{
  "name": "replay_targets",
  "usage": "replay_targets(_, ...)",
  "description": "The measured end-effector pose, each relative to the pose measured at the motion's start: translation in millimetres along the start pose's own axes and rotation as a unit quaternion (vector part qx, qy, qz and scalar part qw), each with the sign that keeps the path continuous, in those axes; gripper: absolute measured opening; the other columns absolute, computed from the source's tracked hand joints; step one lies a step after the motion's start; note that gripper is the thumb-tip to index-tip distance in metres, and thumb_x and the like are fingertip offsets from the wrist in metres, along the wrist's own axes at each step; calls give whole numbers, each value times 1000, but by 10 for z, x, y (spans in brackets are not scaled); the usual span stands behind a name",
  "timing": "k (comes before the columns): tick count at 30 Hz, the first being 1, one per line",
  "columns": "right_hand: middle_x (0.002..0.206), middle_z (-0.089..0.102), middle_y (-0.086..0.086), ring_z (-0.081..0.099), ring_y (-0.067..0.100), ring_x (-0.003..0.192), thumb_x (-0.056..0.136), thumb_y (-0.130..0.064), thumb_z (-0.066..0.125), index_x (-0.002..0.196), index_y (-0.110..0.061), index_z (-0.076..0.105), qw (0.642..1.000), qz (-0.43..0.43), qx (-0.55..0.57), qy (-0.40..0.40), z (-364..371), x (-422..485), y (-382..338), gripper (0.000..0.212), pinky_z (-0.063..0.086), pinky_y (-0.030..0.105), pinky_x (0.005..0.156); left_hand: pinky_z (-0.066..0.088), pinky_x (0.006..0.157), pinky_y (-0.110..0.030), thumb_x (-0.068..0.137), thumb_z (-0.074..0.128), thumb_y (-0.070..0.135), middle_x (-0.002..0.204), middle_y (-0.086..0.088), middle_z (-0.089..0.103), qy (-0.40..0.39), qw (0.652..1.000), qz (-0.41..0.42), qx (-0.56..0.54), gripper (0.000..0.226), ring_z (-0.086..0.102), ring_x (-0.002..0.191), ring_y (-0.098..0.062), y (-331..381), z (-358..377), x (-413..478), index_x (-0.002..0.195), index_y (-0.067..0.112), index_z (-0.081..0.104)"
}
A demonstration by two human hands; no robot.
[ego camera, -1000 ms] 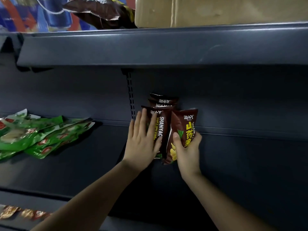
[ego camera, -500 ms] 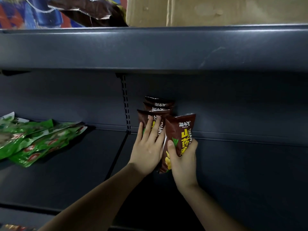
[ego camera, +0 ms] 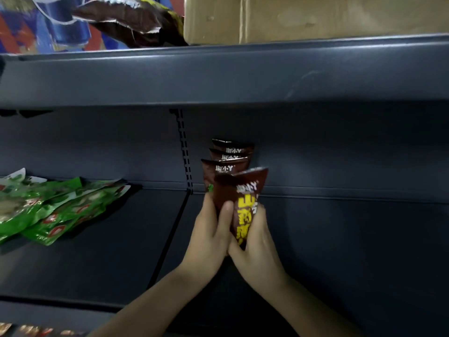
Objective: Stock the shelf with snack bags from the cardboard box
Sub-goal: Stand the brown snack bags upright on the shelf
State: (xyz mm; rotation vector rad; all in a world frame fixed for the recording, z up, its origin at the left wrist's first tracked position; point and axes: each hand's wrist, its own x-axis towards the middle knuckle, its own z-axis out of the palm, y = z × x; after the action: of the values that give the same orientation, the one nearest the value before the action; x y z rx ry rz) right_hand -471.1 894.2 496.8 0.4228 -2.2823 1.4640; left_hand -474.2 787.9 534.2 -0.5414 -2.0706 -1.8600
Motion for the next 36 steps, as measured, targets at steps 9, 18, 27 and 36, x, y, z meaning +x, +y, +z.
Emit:
replay_targets(9, 120, 47, -14, 45, -4, 111, 78, -38, 73, 132, -30, 36, 997, 80, 1, -12, 109, 222, 29, 66, 42, 15, 90, 36, 108, -48, 99, 36, 43, 122, 6, 43, 96, 986, -139, -9, 23, 46, 118, -13, -223, -220, 404, 109, 38, 56)
replay_targets(18, 131, 39, -9, 41, 2, 122, 74, -57, 59, 142, -26, 32, 997, 71, -3, -18, 154, 257, 216, 79, 44, 24, 98, 53, 85, -24, 91, 37, 49, 116, 3, 63, 19, 985, -151, -79, 50, 64, 101, -8, -354, -54, 259, 134, 26, 42)
replay_targets(27, 119, 40, -9, 45, 11, 114, 69, -69, 40, 140, -26, 33, 991, 57, -121, -1, 114, 276, 237, 83, 47, 41, 93, 49, 74, -22, 100, 33, 38, 90, 6, 62, 52, 991, -112, -45, 23, 62, 80, -2, -402, 2, 308, 101, 26, 54)
replay_targets(36, 136, 39, -13, 44, 10, 126, 62, -78, 53, 146, -38, 17, 991, 128, -49, -2, 142, 285, 261, 99, 43, 47, 101, 43, 88, -9, 83, 53, 55, 120, 24, 57, -89, 990, -104, -23, 46, 53, 113, 8, -533, -192, 104, 125, 44, 37)
